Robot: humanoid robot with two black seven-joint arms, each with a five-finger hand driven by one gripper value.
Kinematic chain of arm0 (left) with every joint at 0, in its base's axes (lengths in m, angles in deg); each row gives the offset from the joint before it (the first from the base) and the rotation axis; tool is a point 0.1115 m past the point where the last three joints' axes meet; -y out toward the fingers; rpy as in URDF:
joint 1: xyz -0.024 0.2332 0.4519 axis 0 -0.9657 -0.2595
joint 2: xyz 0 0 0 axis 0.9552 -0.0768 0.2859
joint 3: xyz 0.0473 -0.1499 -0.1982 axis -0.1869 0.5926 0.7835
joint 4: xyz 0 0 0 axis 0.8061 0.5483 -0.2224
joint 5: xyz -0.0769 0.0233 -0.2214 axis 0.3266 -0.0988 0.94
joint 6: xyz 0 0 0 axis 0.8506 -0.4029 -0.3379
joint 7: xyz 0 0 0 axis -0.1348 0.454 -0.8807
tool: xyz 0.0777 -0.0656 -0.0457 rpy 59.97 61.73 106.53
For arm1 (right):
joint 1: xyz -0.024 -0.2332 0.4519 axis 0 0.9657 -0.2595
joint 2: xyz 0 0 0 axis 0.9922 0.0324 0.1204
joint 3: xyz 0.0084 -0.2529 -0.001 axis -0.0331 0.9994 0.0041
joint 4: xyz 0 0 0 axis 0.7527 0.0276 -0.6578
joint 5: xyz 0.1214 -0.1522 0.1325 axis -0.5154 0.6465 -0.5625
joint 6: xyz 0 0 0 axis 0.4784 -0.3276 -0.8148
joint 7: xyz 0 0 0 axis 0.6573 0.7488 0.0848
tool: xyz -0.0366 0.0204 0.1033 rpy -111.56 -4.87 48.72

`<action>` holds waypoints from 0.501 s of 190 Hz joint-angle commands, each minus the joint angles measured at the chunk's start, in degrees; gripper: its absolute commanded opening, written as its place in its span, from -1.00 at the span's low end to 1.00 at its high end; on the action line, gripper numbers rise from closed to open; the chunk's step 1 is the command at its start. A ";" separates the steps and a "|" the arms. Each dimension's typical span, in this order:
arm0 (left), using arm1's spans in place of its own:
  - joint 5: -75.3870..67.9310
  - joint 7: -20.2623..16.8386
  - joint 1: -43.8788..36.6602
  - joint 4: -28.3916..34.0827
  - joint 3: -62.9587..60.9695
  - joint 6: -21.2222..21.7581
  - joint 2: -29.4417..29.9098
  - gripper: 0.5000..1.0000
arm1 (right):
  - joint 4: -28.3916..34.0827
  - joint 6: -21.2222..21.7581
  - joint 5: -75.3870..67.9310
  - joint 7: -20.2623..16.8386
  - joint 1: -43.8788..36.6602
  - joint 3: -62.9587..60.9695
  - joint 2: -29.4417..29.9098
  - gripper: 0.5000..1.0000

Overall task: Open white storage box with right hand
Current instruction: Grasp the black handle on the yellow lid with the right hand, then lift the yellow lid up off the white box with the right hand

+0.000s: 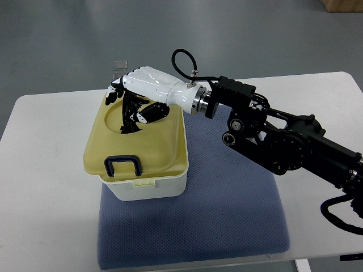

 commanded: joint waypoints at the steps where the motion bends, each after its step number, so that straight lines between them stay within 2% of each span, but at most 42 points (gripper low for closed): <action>1: 0.00 0.00 0.00 0.00 0.00 -0.03 0.00 1.00 | -0.06 -0.20 -0.01 0.00 -0.01 0.00 -0.23 -1.00; 95: 0.00 0.00 0.00 0.00 0.00 0.06 0.00 1.00 | 1.61 -1.08 -0.89 0.09 -2.20 -3.34 -2.78 -1.00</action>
